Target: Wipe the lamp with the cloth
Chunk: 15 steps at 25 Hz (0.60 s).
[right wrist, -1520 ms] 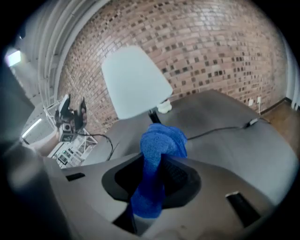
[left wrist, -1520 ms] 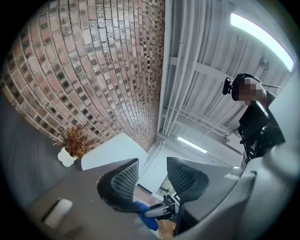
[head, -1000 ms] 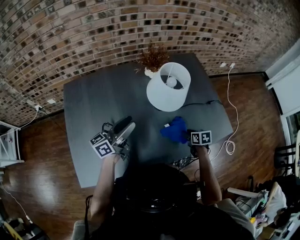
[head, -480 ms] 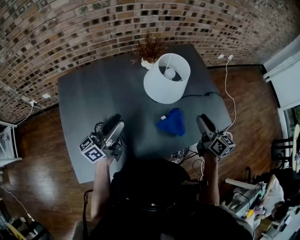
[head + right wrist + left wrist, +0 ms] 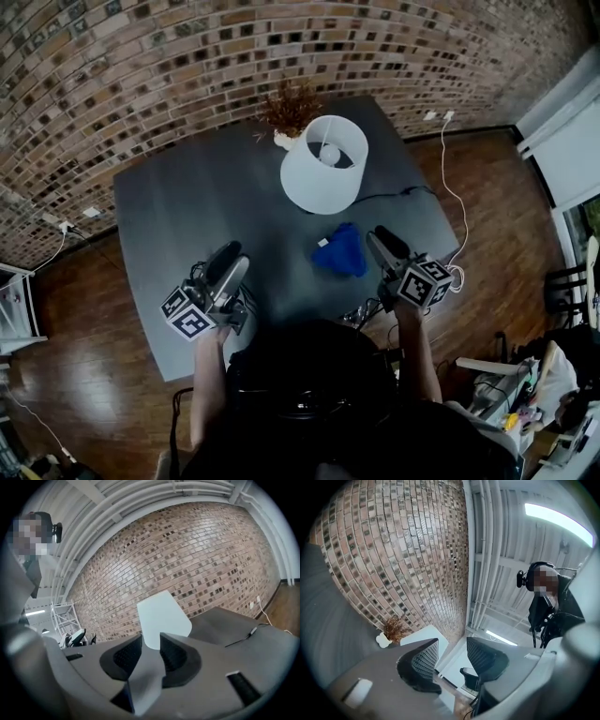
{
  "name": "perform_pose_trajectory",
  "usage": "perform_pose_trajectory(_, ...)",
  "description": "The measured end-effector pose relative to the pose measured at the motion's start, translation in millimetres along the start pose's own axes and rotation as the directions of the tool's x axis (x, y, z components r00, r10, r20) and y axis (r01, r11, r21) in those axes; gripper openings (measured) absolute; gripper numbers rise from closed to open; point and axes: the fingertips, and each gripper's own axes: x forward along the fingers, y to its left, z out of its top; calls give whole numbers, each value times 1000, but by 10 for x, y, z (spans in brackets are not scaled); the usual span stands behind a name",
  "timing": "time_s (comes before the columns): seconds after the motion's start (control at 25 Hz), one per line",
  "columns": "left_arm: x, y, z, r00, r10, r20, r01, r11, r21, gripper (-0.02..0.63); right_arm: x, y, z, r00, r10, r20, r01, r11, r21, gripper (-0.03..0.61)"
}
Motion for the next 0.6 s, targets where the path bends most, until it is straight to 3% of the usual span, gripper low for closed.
perform_pose_trajectory(0.32, 42, -209, 166, 999, -44, 3, 44, 997, 66, 173, 125, 192, -33, 999, 37, -21, -37, 999, -25, 138)
perform_pose_trajectory(0.6, -1, -315, 142, 999, -53, 7, 53, 997, 61, 173, 103, 277, -170, 998, 47, -51, -49, 999, -25, 138)
